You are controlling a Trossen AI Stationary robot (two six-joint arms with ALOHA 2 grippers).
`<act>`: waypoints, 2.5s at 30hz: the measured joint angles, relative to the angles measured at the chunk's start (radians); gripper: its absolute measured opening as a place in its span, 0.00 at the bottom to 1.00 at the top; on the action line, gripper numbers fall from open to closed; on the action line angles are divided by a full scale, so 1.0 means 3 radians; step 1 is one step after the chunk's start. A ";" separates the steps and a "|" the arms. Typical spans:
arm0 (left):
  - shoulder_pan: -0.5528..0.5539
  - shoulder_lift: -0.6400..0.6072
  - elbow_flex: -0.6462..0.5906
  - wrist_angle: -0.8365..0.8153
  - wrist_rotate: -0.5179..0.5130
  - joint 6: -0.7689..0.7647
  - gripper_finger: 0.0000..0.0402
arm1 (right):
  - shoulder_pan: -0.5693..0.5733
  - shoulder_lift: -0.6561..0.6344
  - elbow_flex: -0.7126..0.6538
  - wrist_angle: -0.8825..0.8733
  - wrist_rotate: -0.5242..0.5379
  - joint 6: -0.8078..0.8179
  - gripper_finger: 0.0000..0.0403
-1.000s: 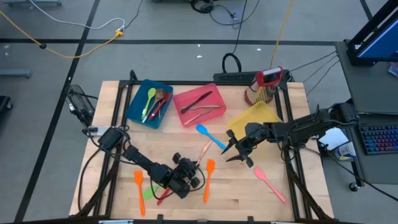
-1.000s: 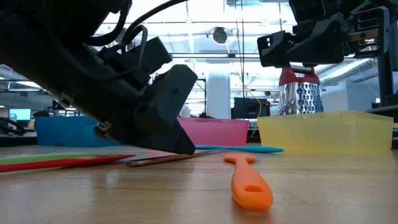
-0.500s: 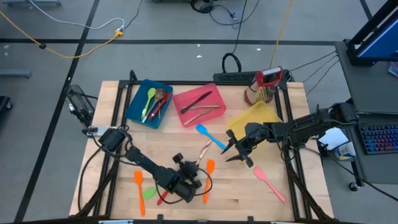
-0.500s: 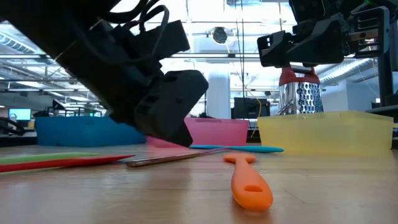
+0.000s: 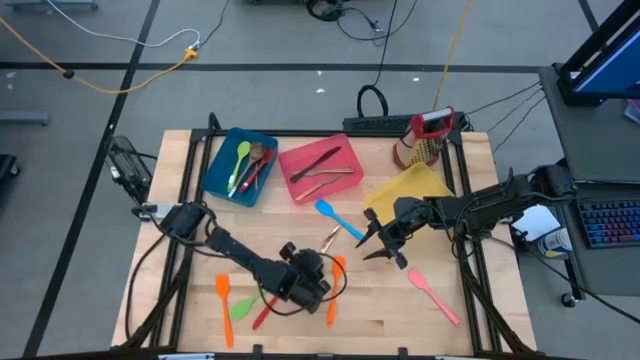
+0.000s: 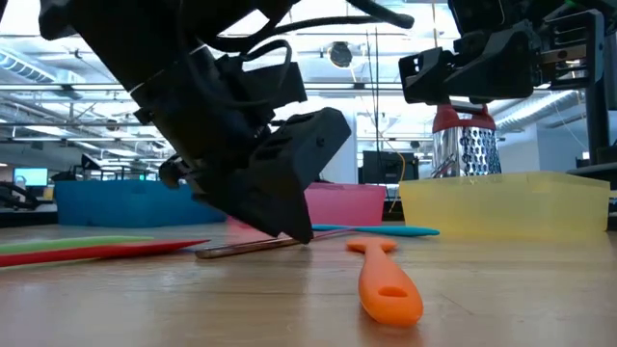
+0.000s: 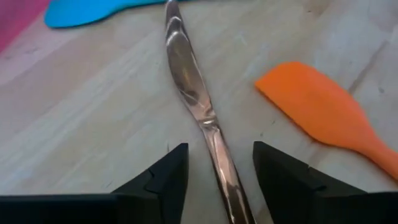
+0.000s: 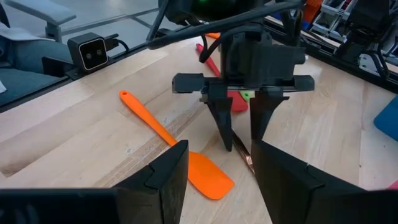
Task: Pick & Place Kitchen Items
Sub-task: Put the gold knife into the pink bin
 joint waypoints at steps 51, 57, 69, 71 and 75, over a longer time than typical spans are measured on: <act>0.0001 0.0012 -0.0298 0.0253 -0.0517 -0.0251 0.10 | -0.0001 -0.0001 0.0000 0.0001 0.0000 0.0015 0.42; 0.0072 0.0007 -0.0295 0.0172 -0.0520 -0.0193 0.10 | -0.0001 -0.0001 0.0000 0.0001 0.0000 0.0024 0.42; 0.0065 -0.0242 -0.0284 0.0300 -0.0233 -0.0124 0.09 | -0.0001 -0.0001 0.0000 0.0003 0.0001 0.0024 0.42; 0.0068 -0.0349 -0.0284 0.0279 -0.0268 -0.0016 0.09 | -0.0001 -0.0001 0.0000 0.0003 0.0001 0.0024 0.42; 0.0078 -0.0498 -0.0280 0.0260 -0.0283 0.0168 0.09 | -0.0001 -0.0001 0.0000 0.0003 0.0001 0.0024 0.42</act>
